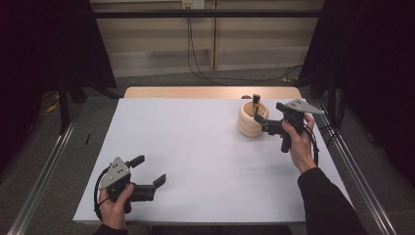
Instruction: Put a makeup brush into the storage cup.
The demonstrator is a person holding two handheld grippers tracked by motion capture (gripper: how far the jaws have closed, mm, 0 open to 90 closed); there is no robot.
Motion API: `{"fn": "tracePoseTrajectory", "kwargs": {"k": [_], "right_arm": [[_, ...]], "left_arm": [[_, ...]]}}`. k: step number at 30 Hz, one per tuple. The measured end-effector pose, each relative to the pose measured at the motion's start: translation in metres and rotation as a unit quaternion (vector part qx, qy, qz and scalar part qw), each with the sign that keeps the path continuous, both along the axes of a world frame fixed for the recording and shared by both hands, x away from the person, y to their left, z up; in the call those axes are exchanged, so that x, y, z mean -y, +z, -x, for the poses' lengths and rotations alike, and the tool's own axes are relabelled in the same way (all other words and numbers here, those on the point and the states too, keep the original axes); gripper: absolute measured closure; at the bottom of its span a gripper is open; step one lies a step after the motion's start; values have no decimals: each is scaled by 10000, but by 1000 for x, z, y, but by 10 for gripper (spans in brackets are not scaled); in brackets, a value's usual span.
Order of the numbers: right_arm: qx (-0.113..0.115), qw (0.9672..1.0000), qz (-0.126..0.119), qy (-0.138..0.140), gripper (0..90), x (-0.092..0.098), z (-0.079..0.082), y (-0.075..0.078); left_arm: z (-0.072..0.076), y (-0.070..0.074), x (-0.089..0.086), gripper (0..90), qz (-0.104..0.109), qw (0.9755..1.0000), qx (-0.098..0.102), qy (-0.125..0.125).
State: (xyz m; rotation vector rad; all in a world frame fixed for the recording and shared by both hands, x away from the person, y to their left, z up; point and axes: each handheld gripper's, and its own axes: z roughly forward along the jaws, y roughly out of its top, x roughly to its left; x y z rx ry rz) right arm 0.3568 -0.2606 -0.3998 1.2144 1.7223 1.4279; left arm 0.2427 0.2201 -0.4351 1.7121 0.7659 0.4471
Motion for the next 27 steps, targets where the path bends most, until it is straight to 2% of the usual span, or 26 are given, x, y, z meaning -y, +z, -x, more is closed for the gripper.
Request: {"fn": "tracePoseTrajectory", "kwargs": {"k": [3, 16, 21, 23, 27], "right_arm": [[-41, 10000, -62, -32, 1, 2, 6, -1], [-18, 10000, 51, -38, 0, 8, 34, -5], [-119, 9999, 32, -96, 0, 12, 46, -10], [-110, 9999, -38, -103, 0, 14, 52, -12], [-110, 9999, -11, -95, 0, 14, 63, -16]], "left_arm": [[0, 0, 1, 16, -7, 10000, 15, -35], [1, 1, 1, 17, 28, 10000, 59, 22], [1, 1, 1, 18, 98, 9999, 51, 89], [1, 1, 2, 19, 108, 9999, 47, 80], [2, 1, 1, 19, 88, 9999, 71, 103]]}}
